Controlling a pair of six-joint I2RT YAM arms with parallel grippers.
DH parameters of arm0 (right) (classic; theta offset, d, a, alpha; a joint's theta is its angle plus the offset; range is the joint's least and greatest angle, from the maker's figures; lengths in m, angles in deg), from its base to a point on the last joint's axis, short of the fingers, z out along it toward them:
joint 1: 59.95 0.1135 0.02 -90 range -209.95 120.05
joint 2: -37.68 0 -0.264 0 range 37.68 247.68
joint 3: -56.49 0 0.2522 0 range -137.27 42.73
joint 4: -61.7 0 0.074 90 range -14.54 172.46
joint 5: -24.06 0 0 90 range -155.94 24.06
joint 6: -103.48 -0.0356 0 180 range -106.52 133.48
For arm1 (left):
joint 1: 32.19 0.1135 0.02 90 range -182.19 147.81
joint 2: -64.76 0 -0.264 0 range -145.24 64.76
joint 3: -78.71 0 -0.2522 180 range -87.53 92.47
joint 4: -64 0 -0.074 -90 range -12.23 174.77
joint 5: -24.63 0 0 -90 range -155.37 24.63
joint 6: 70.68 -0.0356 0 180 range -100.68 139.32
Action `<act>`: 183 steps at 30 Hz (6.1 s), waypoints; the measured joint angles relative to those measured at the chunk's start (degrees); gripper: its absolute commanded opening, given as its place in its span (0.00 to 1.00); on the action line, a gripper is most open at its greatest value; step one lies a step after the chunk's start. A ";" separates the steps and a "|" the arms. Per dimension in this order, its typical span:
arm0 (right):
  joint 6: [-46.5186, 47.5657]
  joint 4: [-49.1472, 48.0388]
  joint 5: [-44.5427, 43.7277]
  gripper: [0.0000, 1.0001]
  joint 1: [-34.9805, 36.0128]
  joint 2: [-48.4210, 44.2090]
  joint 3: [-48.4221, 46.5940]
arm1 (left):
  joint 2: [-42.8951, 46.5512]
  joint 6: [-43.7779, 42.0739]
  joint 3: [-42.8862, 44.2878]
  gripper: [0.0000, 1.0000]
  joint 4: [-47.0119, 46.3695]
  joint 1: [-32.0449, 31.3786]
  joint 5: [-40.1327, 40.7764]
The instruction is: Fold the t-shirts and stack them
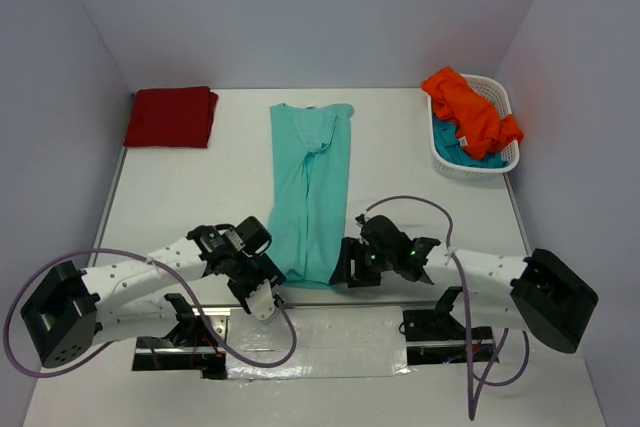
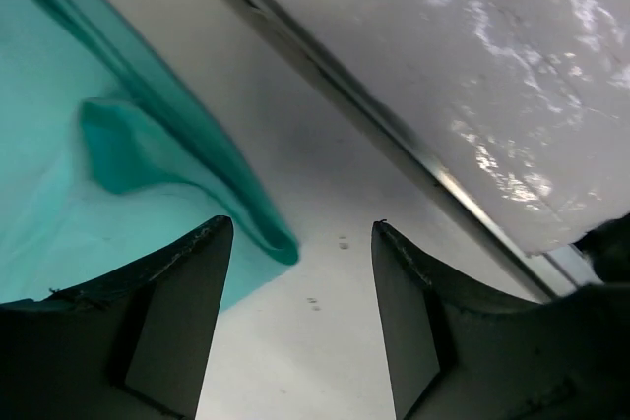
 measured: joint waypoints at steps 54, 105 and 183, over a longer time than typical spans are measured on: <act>18.38 7.65 -0.50 0.46 2.54 23.15 -27.19 | 11.37 5.70 -8.59 0.70 -3.76 0.42 5.49; 23.89 25.18 5.25 0.00 -25.99 31.54 -52.13 | -31.28 35.85 43.45 0.00 -4.66 29.68 -6.58; 26.21 17.14 11.85 0.00 -34.47 81.85 -107.19 | -52.70 54.27 62.69 0.40 -9.14 29.53 3.19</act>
